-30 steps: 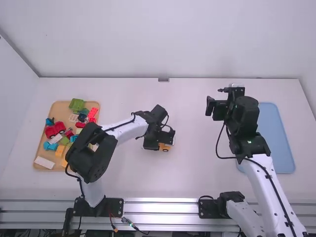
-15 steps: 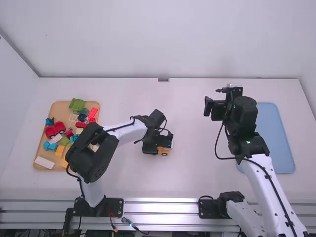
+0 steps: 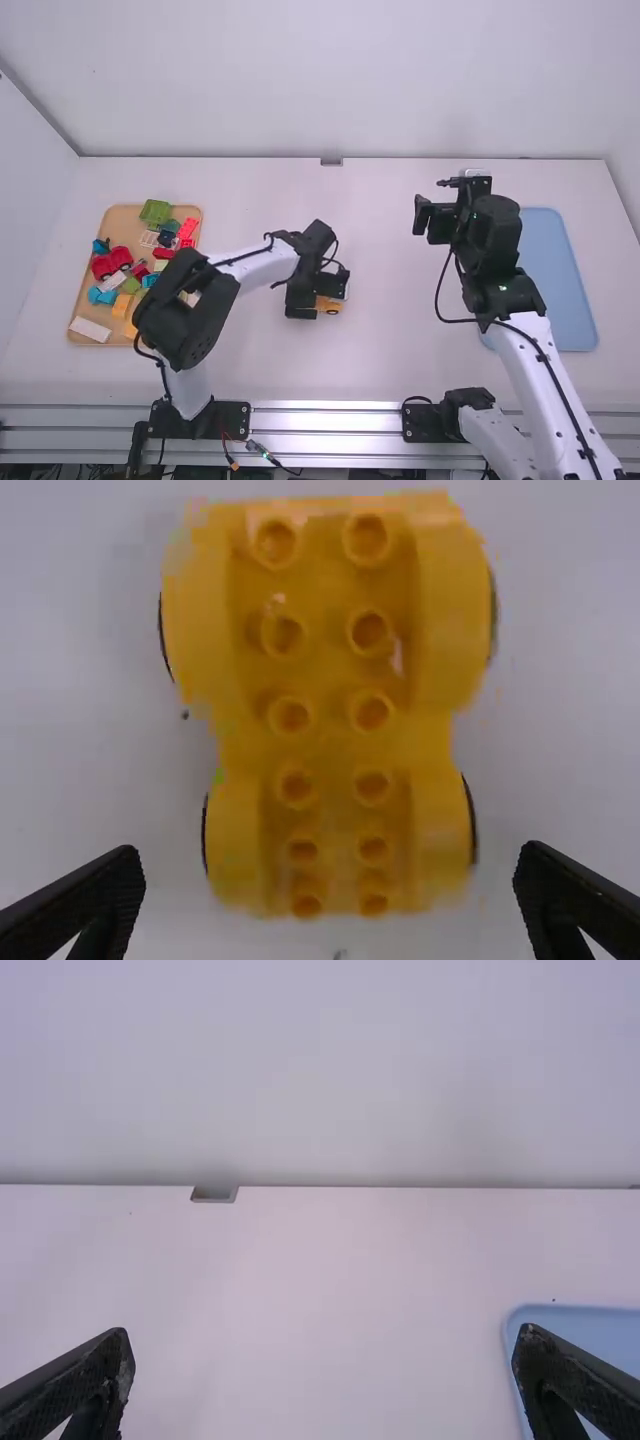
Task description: Assemble lego blocks to make yellow taxi
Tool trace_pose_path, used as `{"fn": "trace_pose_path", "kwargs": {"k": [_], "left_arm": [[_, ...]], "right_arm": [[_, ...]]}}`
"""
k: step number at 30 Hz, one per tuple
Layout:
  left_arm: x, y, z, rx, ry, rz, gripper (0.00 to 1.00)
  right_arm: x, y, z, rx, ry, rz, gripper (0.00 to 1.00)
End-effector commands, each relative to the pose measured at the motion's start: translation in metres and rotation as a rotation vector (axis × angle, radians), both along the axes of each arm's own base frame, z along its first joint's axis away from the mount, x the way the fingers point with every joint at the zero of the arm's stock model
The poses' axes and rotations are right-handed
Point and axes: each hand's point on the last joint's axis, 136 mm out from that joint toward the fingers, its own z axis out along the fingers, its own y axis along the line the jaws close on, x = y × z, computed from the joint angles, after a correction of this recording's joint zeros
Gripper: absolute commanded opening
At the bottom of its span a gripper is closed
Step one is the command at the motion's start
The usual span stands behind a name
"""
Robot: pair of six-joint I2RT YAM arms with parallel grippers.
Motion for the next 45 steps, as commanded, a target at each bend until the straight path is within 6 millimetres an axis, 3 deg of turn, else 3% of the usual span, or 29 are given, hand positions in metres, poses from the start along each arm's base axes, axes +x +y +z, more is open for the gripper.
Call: {"fn": "trace_pose_path", "kwargs": {"k": [1,5,6,9,11,15,16,18,20,21,23,30,33,36,39,41,43,45], "left_arm": [[0.024,-0.004,0.044,0.003,-0.099,0.002,0.99],[0.048,0.015,0.089,0.075,-0.18,0.055,0.99],[0.064,0.027,0.11,0.083,-0.224,0.111,0.99],[0.088,0.047,0.135,0.059,-0.268,0.255,0.99],[0.116,0.083,0.16,-0.015,-0.304,0.542,0.99],[0.123,0.136,0.176,-0.1,-0.24,0.854,0.99],[0.122,0.141,0.177,-0.108,-0.232,0.879,0.99],[0.117,0.173,0.184,-0.164,-0.193,1.009,0.99],[0.115,0.186,0.186,-0.179,-0.192,1.053,0.99],[0.114,0.215,0.189,-0.183,-0.22,1.125,0.99],[0.107,0.245,0.192,-0.17,-0.258,1.252,0.99],[0.061,0.304,0.175,-0.063,-0.35,1.451,0.99],[0.042,0.313,0.16,-0.051,-0.379,1.41,0.99],[0.021,0.326,0.144,-0.021,-0.403,1.479,0.99],[-0.015,0.342,0.126,0.12,-0.413,1.552,0.99],[-0.029,0.35,0.122,0.19,-0.447,1.634,0.99],[-0.03,0.351,0.12,0.19,-0.457,1.64,0.99],[-0.026,0.338,0.113,0.12,-0.401,1.527,0.99]], "right_arm": [[0.001,0.0,0.02,0.006,-0.047,-0.003,0.99],[0.002,-0.006,0.021,0.007,-0.05,-0.017,0.99],[0.002,-0.007,0.021,0.008,-0.049,-0.02,0.99],[0.002,-0.009,0.021,0.007,-0.049,-0.027,0.99],[0.003,-0.009,0.021,-0.005,-0.053,-0.024,0.99],[0.004,-0.01,0.024,-0.022,-0.066,-0.019,0.99],[0.004,-0.01,0.024,-0.023,-0.067,-0.019,0.99],[0.004,-0.01,0.026,-0.033,-0.078,-0.014,0.99],[0.005,-0.01,0.027,-0.033,-0.08,-0.014,0.99],[0.005,-0.01,0.028,-0.032,-0.085,-0.014,0.99],[0.005,-0.01,0.029,-0.032,-0.089,-0.015,0.99],[0.005,-0.01,0.029,-0.032,-0.089,-0.014,0.99],[0.005,-0.01,0.029,-0.035,-0.091,-0.013,0.99],[0.006,-0.009,0.031,-0.07,-0.104,0.004,0.99],[0.007,-0.009,0.034,-0.078,-0.116,0.007,0.99],[0.007,-0.009,0.035,-0.078,-0.124,0.005,0.99],[0.008,-0.009,0.037,-0.078,-0.131,0.004,0.99],[0.008,-0.009,0.04,-0.098,-0.145,0.012,0.99]]}}
